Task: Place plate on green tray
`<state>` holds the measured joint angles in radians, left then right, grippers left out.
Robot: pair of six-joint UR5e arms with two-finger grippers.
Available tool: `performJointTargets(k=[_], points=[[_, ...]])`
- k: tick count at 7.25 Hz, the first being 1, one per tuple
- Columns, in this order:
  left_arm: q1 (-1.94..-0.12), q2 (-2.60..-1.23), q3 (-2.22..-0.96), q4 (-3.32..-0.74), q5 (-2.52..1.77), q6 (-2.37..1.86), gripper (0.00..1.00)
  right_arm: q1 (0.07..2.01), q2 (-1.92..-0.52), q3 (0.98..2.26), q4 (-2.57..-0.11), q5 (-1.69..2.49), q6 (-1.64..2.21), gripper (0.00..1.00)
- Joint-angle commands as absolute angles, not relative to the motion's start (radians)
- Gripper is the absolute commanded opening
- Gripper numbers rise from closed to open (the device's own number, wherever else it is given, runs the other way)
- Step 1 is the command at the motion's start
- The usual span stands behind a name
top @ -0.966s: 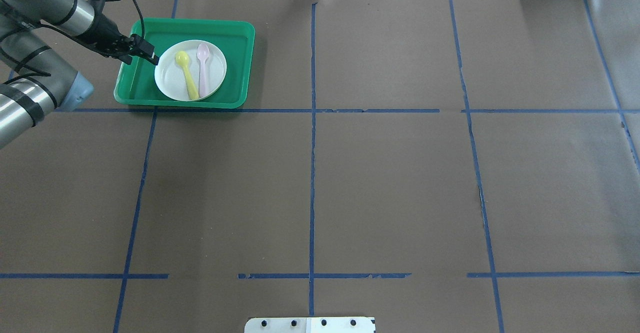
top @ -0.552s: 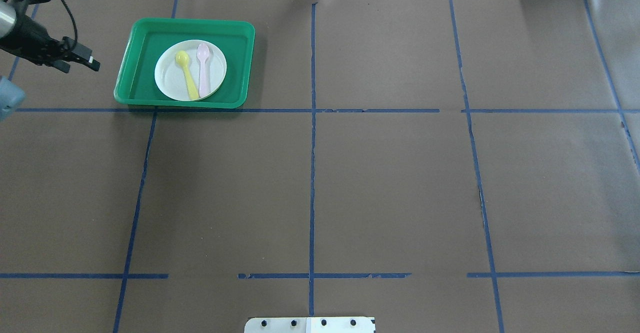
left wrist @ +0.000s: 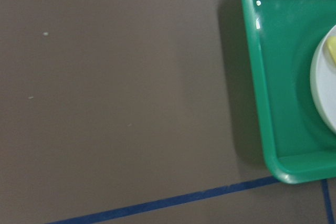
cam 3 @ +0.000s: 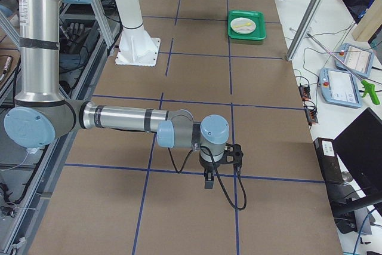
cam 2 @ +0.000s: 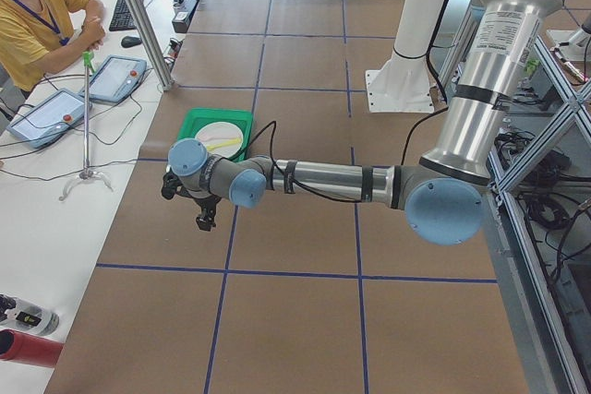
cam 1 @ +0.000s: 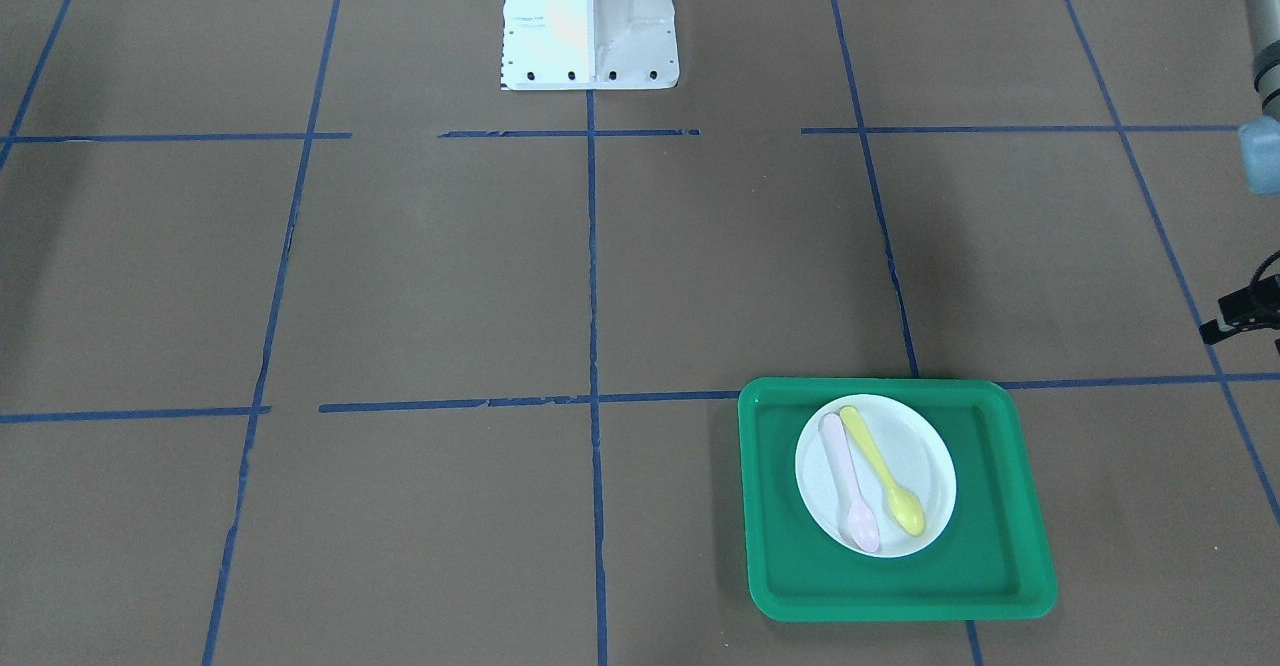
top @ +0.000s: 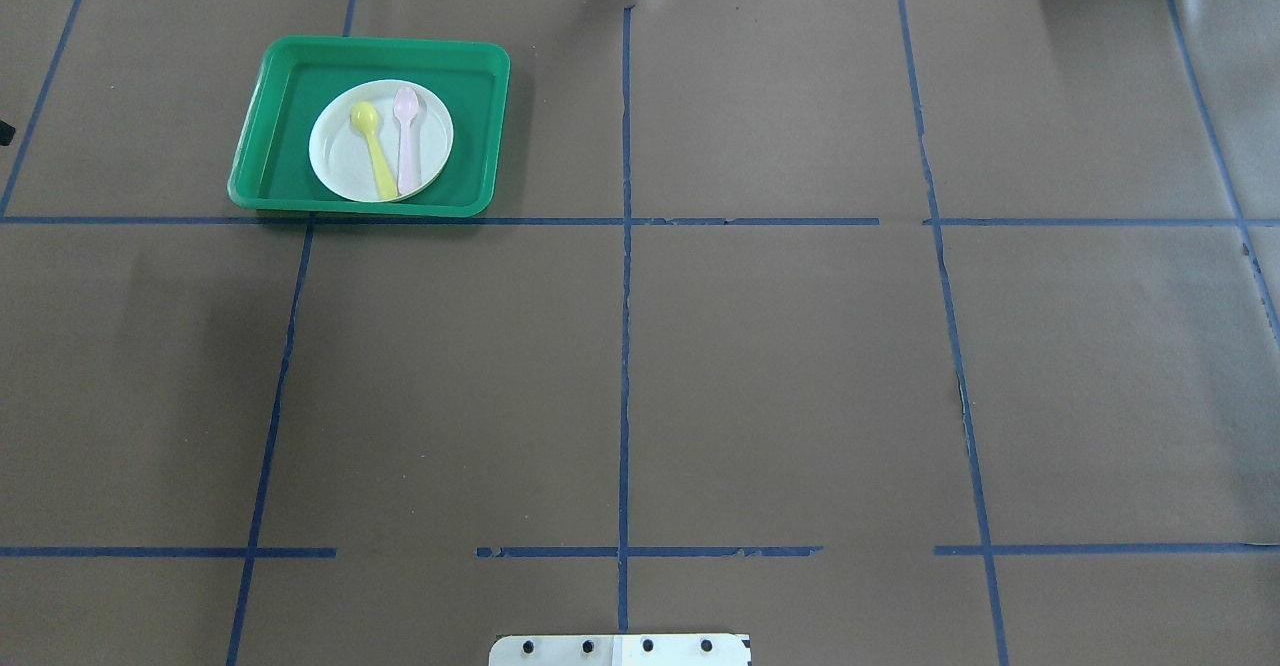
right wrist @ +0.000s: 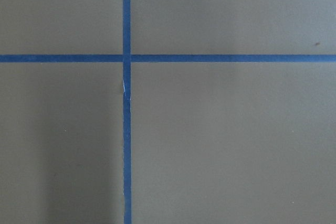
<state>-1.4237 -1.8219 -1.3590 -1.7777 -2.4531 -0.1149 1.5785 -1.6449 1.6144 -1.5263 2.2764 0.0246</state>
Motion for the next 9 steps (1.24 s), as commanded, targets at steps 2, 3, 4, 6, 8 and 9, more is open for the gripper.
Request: performJointTargets(k=[2, 3, 4, 6, 8, 9], points=[[-1.544, -1.715, -1.384, -1.660, -2.427, 0.049, 1.00, 1.578, -1.646, 1.614, -1.526, 2.276, 0.025, 1.00], [-1.543, -1.701, -1.379, -1.660, -2.427, 0.045, 1.00, 1.578, -1.646, 1.614, -1.526, 2.276, 0.026, 1.00], [-1.540, -1.688, -1.379, -1.660, -2.428, 0.040, 1.00, 1.578, -1.646, 1.614, -1.526, 2.276, 0.025, 1.00], [-1.540, -1.684, -1.381, -1.661, -2.428, 0.040, 1.00, 1.578, -1.644, 1.615, -1.526, 2.276, 0.025, 1.00], [-1.540, -1.686, -1.381, -1.661, -2.427, 0.041, 1.00, 1.578, -1.646, 1.614, -1.526, 2.276, 0.025, 1.00], [-1.540, -1.686, -1.381, -1.661, -2.427, 0.041, 1.00, 1.578, -1.646, 1.614, -1.526, 2.276, 0.025, 1.00]])
